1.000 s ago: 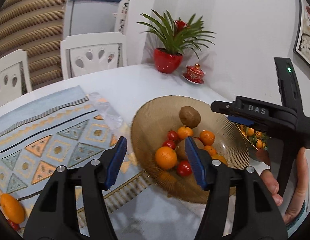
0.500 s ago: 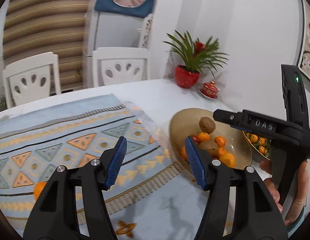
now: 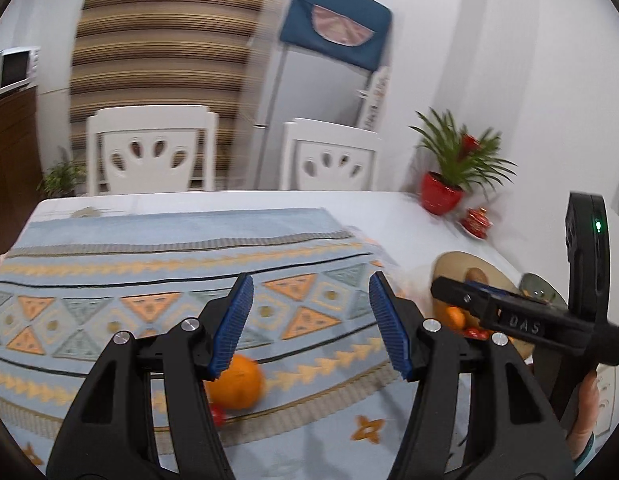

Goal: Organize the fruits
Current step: 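Move both open tools back to the remaining fruit, then lower the right tool around the last large orange while the left tool approaches a small tomato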

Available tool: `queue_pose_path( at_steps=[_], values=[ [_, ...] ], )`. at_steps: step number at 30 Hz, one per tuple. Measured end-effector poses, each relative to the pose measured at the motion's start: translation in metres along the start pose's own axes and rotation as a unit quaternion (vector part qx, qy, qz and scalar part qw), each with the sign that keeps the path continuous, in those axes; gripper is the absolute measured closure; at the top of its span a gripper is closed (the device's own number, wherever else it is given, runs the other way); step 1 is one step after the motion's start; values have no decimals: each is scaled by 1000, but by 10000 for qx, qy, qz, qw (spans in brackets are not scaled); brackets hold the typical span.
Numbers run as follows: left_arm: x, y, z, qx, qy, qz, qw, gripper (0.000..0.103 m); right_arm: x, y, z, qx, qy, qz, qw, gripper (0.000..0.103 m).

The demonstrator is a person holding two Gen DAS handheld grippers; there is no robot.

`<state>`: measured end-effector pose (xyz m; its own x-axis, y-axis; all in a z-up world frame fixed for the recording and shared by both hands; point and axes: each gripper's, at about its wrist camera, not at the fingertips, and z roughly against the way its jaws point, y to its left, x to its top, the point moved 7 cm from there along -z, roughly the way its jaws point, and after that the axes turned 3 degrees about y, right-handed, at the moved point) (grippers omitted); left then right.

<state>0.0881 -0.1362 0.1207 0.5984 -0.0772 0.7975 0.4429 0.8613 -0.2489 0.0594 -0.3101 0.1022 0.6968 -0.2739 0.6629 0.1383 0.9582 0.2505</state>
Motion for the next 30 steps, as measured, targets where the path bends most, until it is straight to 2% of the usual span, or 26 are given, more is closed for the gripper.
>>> queue_pose_path(
  at_steps=[8, 18, 22, 25, 30],
  values=[
    [-12, 65, 20, 336, -28, 266, 9991, 43, -16, 51, -32, 161, 282, 389, 9987, 37],
    [-76, 94, -5, 590, 616, -76, 9963, 42, -40, 87, -80, 299, 664, 579, 9957, 37],
    [-98, 88, -17, 462, 824, -276, 9951, 42, -50, 94, -94, 461, 728, 591, 9945, 37],
    [-110, 82, -23, 324, 923, -410, 9944, 42, -57, 101, -98, 814, 473, 627, 9936, 37],
    [-125, 83, -39, 142, 1182, -313, 9924, 42, -71, 113, -111, 940, 430, 846, 9910, 37]
  ],
)
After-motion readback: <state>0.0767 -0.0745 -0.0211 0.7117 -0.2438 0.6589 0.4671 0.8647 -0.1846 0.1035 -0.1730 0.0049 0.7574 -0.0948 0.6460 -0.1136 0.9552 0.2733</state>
